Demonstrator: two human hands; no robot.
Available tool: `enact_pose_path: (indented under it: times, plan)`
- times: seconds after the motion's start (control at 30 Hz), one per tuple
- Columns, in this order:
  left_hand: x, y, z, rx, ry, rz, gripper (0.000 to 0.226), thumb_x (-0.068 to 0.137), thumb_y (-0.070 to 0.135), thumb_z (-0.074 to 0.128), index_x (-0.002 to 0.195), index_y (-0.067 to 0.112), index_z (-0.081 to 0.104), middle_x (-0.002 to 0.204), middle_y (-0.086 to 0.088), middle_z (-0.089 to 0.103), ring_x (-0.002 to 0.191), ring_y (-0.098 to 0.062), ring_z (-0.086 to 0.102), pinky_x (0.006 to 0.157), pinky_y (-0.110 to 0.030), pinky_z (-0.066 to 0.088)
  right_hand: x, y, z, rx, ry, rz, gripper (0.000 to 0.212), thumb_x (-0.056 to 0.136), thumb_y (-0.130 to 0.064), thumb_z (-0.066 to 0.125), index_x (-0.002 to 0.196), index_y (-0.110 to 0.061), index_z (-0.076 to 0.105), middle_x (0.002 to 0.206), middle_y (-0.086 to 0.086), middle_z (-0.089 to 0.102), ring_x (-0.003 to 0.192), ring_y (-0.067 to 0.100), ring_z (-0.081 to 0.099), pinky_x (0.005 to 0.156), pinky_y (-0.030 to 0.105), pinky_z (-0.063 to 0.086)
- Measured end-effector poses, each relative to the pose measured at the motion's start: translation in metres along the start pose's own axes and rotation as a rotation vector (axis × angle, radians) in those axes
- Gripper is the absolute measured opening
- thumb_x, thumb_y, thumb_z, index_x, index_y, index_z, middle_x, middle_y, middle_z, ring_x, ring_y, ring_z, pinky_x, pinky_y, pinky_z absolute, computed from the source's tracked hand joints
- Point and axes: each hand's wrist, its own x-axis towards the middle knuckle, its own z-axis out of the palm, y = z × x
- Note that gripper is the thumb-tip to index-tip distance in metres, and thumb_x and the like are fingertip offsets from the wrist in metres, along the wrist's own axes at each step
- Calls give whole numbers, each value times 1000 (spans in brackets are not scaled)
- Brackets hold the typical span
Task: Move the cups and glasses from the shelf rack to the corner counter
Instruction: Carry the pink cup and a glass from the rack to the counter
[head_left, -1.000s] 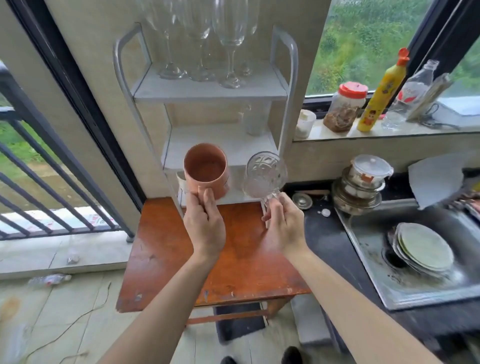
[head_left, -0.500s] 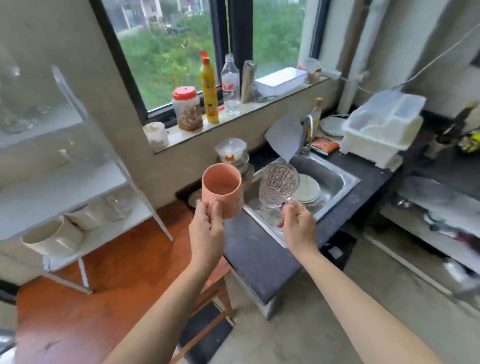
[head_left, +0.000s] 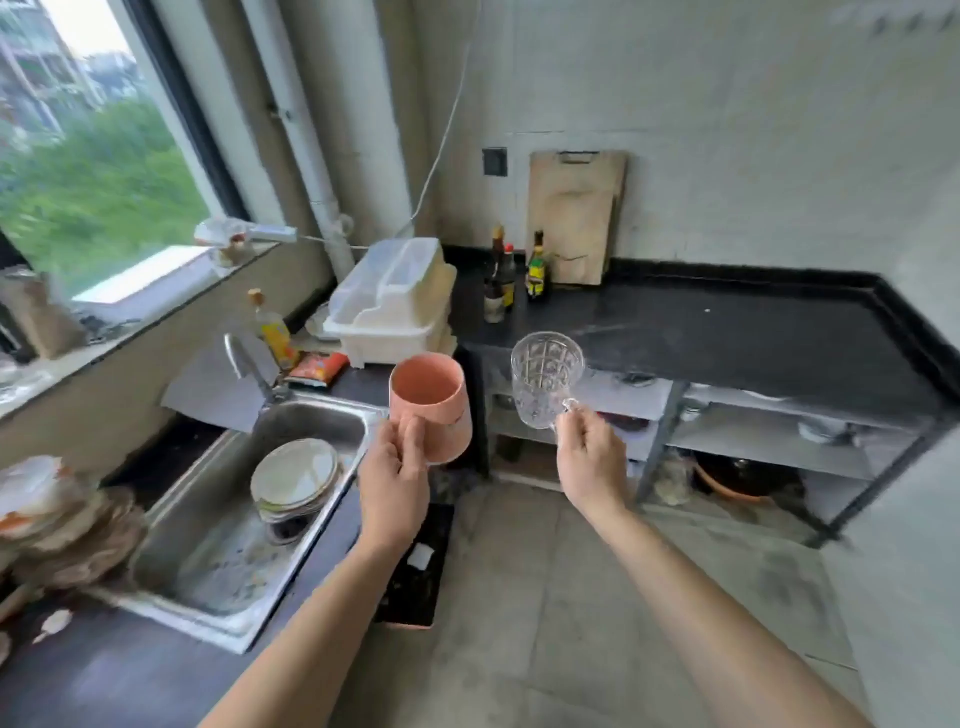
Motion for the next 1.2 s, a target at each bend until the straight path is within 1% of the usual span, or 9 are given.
enact_pose_path:
  times: [0.07,0.17,0.23,0.37,0.53,0.7,0.83,0.9,1.2]
  plan:
    - [11,12,43,-16,-51,20,35,100,44,47,77,18,49,68,-1,57,61,-10,50,57,-31,40,28,19,-27,-39,50,26,32,88,-35,37,60,-20,38,54,-3,48,53,10,45,55,35,27]
    - [31,22,112,-35,-139,64,36,100,45,47,75,18,48,70,-3,60,63,-10,53,56,-23,40,71,49,-61,-47,119,37,30,87,-32,39,59,-22,33,48,-5,39,50,13,38,52,24,30]
    - [47,26,156,-60,-193,79,38,102,40,49,76,12,47,70,-8,58,63,-11,50,56,-23,38,96,68,-78,-36,158,73,30,87,-30,39,60,-22,32,49,-5,37,51,13,36,56,33,37]
    - [86,34,261,-96,-297,85,39,102,36,49,77,7,47,68,2,54,60,-4,45,55,-20,35,155,108,-115,-90,240,140,31,89,-30,39,61,-19,33,52,-4,36,50,13,34,57,40,30]
    - [130,60,394,-175,-466,65,40,102,39,47,82,4,47,75,-10,61,70,-25,56,62,-38,45,233,146,-173,-144,327,277,35,93,-31,41,68,-6,41,62,11,48,66,33,57,67,52,48]
    - [150,98,514,-221,-623,106,36,101,42,48,76,18,46,71,6,56,64,-3,48,59,-29,43,291,178,-241,-166,492,354,41,89,-36,36,76,1,48,74,24,58,75,43,59,71,57,54]
    - [149,123,603,-224,-737,116,38,101,47,46,81,14,48,78,-1,59,77,-29,59,69,-51,53,332,223,-296,-196,586,393,36,92,-34,37,72,-4,45,70,19,56,72,38,59,69,52,51]
    - [147,133,644,-214,-769,122,38,100,48,45,83,15,50,81,-1,61,79,-30,60,71,-52,53,355,248,-320,-184,610,401,35,94,-32,38,73,-5,45,69,18,57,73,38,60,68,50,51]
    - [163,194,809,-139,-722,62,31,102,50,42,84,26,52,82,8,62,73,-10,59,59,-19,46,496,337,-420,-128,484,428,37,100,-33,42,80,-4,51,71,15,60,75,35,66,66,44,47]
